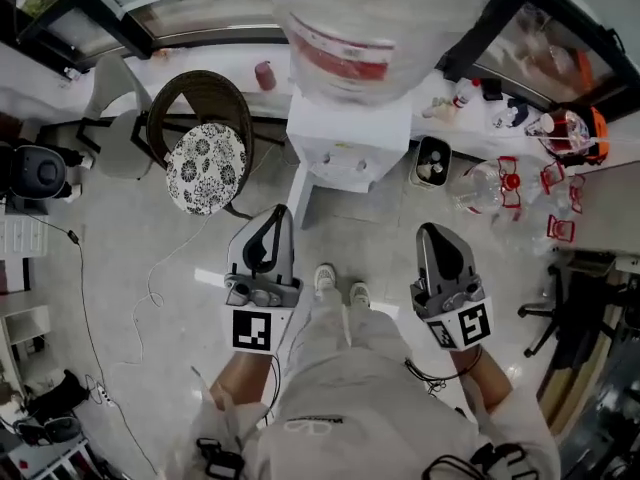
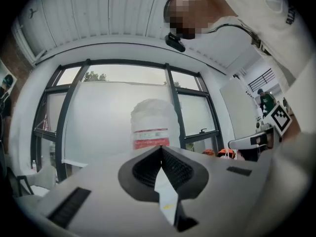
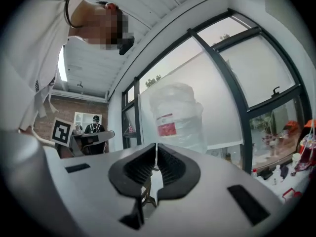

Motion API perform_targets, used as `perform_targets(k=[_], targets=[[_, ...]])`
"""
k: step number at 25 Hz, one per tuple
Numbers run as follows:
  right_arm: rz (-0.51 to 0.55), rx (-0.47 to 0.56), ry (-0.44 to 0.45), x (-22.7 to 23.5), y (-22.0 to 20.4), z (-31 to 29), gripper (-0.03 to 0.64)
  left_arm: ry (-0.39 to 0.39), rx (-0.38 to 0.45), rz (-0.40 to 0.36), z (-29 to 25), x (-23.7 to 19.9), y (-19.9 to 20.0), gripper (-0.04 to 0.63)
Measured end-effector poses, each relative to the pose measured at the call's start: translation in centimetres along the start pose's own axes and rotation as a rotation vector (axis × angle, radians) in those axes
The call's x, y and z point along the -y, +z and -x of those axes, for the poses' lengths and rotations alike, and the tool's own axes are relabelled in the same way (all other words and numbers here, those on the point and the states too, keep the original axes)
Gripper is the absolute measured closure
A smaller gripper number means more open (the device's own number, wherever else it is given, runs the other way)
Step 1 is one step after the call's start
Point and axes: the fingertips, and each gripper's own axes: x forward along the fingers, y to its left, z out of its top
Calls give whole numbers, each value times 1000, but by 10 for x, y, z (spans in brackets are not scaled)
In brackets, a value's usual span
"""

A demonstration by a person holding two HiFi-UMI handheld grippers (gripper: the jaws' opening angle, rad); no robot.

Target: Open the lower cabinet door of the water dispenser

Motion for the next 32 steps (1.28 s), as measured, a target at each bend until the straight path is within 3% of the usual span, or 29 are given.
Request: perform_targets(k=[9,32], targets=[[48,36,-167,19,36,51,601,-79,14,43,-5,34,25,594],[83,56,-135,1,50,76,601,-126,48,19,10,65,47,594]])
